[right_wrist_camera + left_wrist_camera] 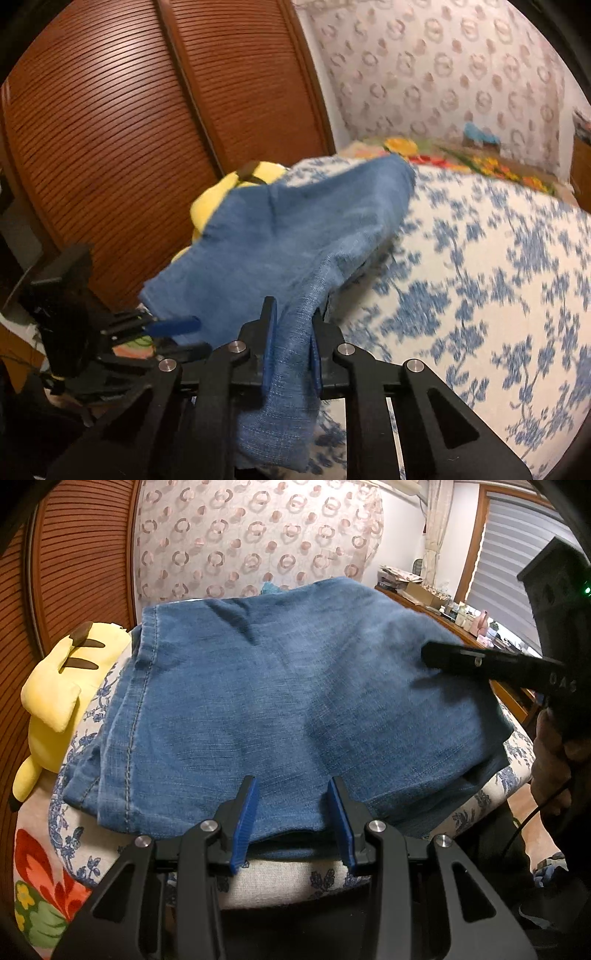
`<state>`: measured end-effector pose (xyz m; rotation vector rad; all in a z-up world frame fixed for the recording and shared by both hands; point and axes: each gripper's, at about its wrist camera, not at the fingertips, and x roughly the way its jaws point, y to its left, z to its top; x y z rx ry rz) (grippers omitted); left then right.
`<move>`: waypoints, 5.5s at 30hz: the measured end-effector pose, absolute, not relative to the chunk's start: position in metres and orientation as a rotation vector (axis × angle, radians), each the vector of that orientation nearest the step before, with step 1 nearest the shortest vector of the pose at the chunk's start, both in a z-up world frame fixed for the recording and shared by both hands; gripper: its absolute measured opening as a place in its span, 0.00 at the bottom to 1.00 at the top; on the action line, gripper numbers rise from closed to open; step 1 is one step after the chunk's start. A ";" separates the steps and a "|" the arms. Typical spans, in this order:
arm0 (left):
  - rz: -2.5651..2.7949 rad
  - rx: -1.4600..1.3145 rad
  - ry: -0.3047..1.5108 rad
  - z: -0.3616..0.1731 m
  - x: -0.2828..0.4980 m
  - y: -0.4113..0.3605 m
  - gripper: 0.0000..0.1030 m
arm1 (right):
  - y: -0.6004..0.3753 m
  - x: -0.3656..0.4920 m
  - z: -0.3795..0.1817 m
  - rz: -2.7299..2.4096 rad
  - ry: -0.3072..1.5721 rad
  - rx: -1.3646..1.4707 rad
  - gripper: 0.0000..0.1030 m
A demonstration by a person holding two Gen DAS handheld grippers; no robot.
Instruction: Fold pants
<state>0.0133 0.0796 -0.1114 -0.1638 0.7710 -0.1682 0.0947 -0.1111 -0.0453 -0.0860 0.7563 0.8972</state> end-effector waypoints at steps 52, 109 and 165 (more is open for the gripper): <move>-0.083 -0.258 0.658 -0.052 0.004 0.165 0.37 | 0.012 0.177 -0.041 0.902 0.748 -0.267 0.55; -0.071 -0.236 0.708 -0.058 0.094 0.202 0.10 | 0.063 0.254 -0.025 0.969 0.634 -0.205 0.23; 0.069 -0.146 0.737 -0.067 0.178 0.219 0.30 | 0.048 0.324 -0.041 0.840 0.725 -0.293 0.36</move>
